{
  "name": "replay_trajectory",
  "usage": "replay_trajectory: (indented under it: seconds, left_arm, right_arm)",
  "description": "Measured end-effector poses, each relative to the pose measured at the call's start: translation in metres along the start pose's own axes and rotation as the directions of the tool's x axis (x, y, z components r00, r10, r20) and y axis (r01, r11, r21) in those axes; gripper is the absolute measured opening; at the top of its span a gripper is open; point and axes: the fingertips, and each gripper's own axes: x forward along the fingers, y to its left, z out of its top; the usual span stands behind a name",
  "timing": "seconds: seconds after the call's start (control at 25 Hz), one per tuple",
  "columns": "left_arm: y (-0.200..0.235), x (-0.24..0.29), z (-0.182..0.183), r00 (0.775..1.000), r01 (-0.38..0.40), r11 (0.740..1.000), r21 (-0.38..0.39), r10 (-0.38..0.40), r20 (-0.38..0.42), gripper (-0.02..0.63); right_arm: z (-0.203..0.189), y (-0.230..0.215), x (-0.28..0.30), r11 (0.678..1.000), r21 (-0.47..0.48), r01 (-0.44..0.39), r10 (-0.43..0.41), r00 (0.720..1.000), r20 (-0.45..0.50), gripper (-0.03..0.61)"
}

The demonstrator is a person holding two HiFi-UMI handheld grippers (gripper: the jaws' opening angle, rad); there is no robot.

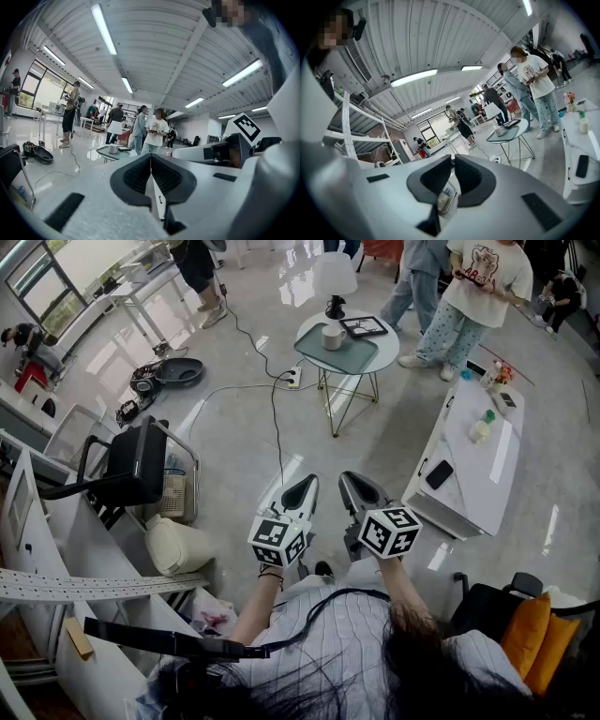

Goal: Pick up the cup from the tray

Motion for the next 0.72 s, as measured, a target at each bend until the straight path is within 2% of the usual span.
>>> replay_trajectory:
  seconds: [0.44, 0.72]
  left_arm:
    - [0.013, 0.009, -0.006, 1.000, 0.007, 1.000, -0.014, -0.007, -0.022, 0.014]
    - [0.032, 0.035, -0.009, 0.999, -0.010, 0.999, -0.031, 0.009, -0.037, 0.014]
  right_arm:
    - [0.012, -0.012, 0.013, 1.000, 0.017, 0.021, -0.021, 0.999, 0.026, 0.046]
    - [0.019, -0.031, 0.038, 1.000, 0.014, 0.006, -0.006, 1.000, 0.002, 0.046]
